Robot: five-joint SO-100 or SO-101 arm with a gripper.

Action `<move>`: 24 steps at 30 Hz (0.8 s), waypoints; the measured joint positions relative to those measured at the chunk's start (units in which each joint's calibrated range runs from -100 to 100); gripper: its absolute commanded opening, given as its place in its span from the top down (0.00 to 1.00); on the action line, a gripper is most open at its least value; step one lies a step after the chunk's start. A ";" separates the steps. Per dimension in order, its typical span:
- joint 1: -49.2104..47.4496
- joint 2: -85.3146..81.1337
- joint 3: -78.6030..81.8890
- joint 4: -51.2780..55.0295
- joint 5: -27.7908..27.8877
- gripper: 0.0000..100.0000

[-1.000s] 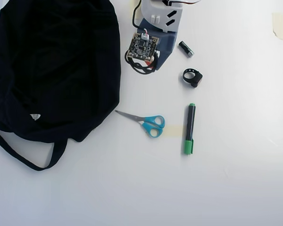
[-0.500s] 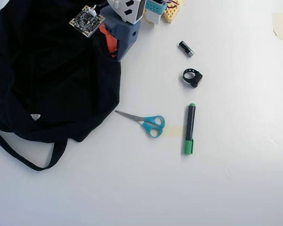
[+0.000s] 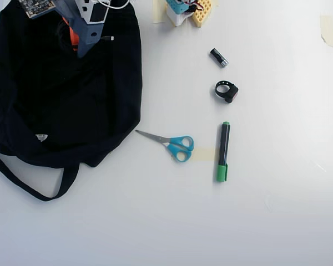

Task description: Put the cable into the black bag

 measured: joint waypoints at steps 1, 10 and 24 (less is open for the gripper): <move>0.81 1.41 -0.39 0.00 0.49 0.98; 9.63 18.26 -15.96 -0.34 3.71 0.88; 1.84 10.21 -15.96 18.12 3.42 0.98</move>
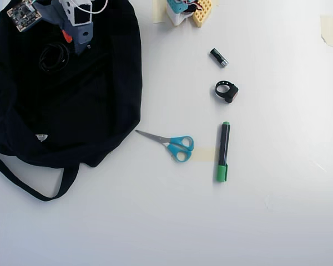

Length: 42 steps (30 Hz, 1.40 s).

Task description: Put the cable into the black bag

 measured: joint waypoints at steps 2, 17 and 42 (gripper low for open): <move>-1.98 -5.56 0.00 2.49 -1.61 0.98; -32.18 -42.26 14.23 26.02 1.22 0.98; -52.68 -99.54 75.39 4.89 7.13 0.98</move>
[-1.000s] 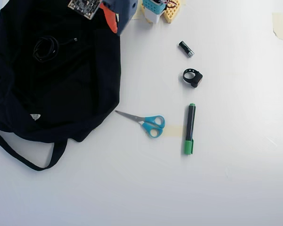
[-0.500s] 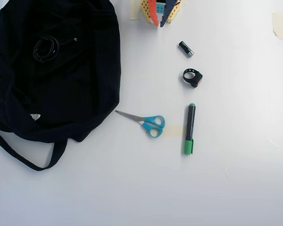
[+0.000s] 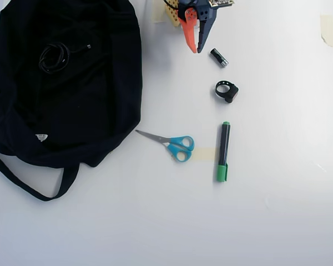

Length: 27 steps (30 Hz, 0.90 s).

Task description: Put the cable into the black bag

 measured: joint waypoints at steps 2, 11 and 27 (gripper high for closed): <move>0.07 -0.08 1.89 0.00 -0.34 0.98; 0.51 -0.08 11.40 -2.40 -6.79 0.98; 3.23 -0.17 19.58 -5.07 -7.47 0.98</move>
